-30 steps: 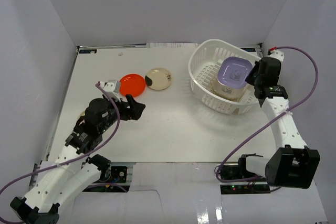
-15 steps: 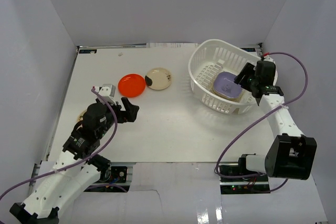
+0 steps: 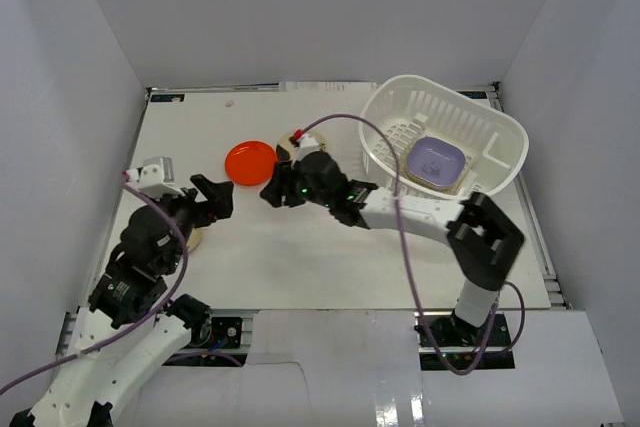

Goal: Place the plates into the plastic bin on the countertop

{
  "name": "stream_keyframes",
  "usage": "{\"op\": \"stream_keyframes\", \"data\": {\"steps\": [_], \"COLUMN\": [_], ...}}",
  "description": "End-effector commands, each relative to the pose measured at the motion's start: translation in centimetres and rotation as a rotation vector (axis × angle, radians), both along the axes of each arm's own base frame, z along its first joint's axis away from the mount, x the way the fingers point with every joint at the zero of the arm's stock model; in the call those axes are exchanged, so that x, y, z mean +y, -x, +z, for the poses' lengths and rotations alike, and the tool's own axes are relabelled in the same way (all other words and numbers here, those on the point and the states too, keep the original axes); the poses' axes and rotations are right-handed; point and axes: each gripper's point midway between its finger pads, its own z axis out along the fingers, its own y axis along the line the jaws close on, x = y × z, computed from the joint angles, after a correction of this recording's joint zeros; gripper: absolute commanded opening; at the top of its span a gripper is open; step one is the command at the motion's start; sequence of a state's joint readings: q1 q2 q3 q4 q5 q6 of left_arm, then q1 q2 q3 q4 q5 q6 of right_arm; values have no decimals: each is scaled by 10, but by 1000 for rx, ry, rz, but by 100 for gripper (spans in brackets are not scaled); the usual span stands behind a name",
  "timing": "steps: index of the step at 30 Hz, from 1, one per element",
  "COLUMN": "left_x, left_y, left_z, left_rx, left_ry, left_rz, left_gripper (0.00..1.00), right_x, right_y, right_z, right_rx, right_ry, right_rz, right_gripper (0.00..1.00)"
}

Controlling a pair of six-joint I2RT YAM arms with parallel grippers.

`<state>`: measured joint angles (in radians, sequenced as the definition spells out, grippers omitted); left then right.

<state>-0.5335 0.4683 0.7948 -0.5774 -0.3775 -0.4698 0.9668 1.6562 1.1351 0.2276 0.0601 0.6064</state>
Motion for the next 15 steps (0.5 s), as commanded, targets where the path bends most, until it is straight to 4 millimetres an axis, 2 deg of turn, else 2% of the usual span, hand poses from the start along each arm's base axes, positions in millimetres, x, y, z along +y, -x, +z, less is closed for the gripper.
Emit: {"op": "stream_keyframes", "data": {"steps": [1, 2, 3, 4, 5, 6, 7, 8, 9, 11, 12, 13, 15], "left_x": [14, 12, 11, 9, 9, 10, 10, 11, 13, 14, 15, 15, 17], "left_y": [9, 11, 15, 18, 20, 24, 26, 28, 31, 33, 35, 35, 37], "left_z": [61, 66, 74, 76, 77, 77, 79, 78, 77, 76, 72, 72, 72], "left_rx": [-106, -108, -110, -104, -101, -94, -96, -94, -91, -84, -68, -61, -51], "left_ry": [55, 59, 64, 78, 85, 89, 98, 98, 99, 98, 89, 86, 80], "left_rz": [44, 26, 12, -3, -6, -10, -17, -15, -13, -13, -12, -10, -7], "left_gripper": [98, 98, 98, 98, 98, 98, 98, 98, 98, 98, 98, 98, 98], "right_x": [86, 107, 123, 137, 147, 163, 173, 184, 191, 201, 209, 212, 223], "right_y": [8, 8, 14, 17, 20, 26, 31, 34, 42, 49, 52, 53, 55], "right_z": [-3, 14, 6, -26, -31, -25, -55, -51, -76, -89, -88, -108, -110], "right_rx": [37, 34, 58, 117, 136, 140, 178, 198, 234, 277, 288, 316, 368], "right_ry": [-135, -184, -191, -171, -181, -209, -178, -195, -171, -178, -193, -177, -214], "right_rz": [40, 71, 99, 109, 123, 153, 173, 183, 193, 198, 205, 199, 198], "right_gripper": [59, 59, 59, 59, 59, 60, 60, 60, 60, 60, 60, 60, 59]}}
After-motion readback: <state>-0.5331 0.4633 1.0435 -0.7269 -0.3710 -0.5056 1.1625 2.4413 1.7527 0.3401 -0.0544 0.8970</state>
